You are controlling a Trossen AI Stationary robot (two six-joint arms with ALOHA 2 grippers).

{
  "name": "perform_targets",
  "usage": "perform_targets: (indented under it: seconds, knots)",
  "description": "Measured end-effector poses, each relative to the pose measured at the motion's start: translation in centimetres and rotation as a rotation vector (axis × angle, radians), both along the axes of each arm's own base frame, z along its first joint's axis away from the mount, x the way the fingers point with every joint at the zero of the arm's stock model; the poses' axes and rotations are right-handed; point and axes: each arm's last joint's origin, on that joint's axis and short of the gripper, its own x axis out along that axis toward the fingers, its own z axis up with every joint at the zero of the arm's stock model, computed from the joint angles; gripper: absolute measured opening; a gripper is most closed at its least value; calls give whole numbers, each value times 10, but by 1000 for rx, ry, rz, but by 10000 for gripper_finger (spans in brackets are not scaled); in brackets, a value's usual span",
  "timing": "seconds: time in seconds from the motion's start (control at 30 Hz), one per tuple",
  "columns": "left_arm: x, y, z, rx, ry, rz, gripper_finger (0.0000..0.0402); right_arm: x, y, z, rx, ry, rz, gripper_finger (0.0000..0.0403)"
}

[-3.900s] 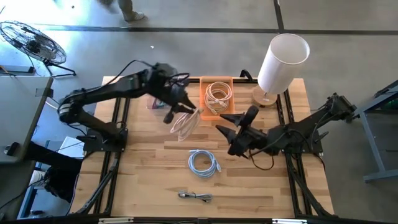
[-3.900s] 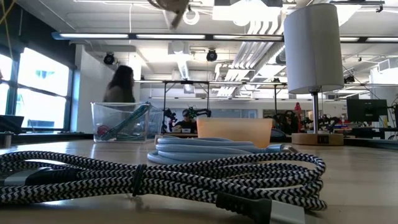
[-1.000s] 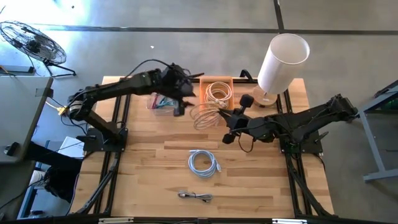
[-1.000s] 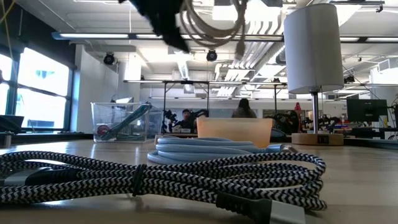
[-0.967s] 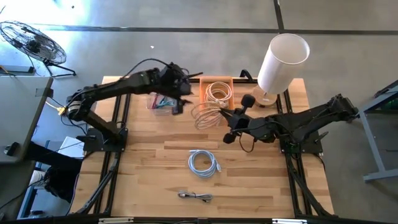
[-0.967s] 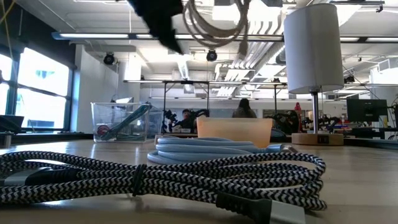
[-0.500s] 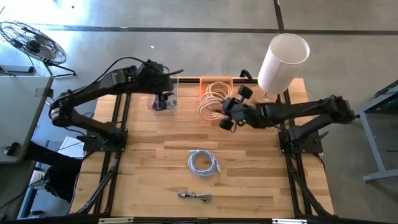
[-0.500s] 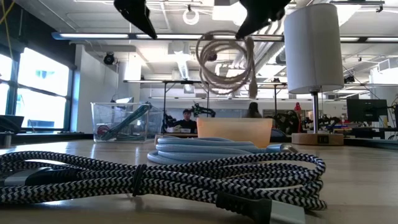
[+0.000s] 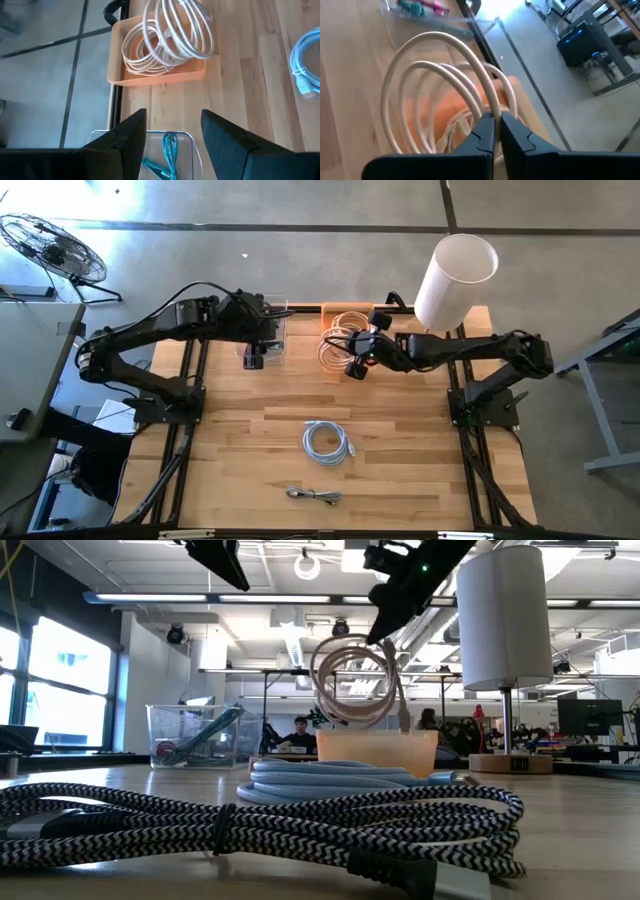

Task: Pick & Place USB Port
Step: Put the white HDMI cable into the orange bin, then put the blue HDMI cable into the orange bin

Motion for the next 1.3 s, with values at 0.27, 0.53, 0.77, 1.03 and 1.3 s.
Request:
perform_targets:
  seconds: [0.27,0.53,0.77,1.03,1.3]
  knots:
    - [-2,-1,-2,-4,26,0,182,-4,-5,13,-42,-58,-5,3]
    - [-4,-1,-3,9,54,20,182,-6,-19,10,-43,-25,-39,3]
    - [-4,-1,-4,5,66,19,182,-13,-30,-1,-18,25,-70,3]
    - [-7,-1,-7,-5,103,18,182,-21,-31,-31,80,65,-66,22]
    - [-7,-2,-7,-10,100,13,182,-18,-28,-31,104,-14,-100,113]
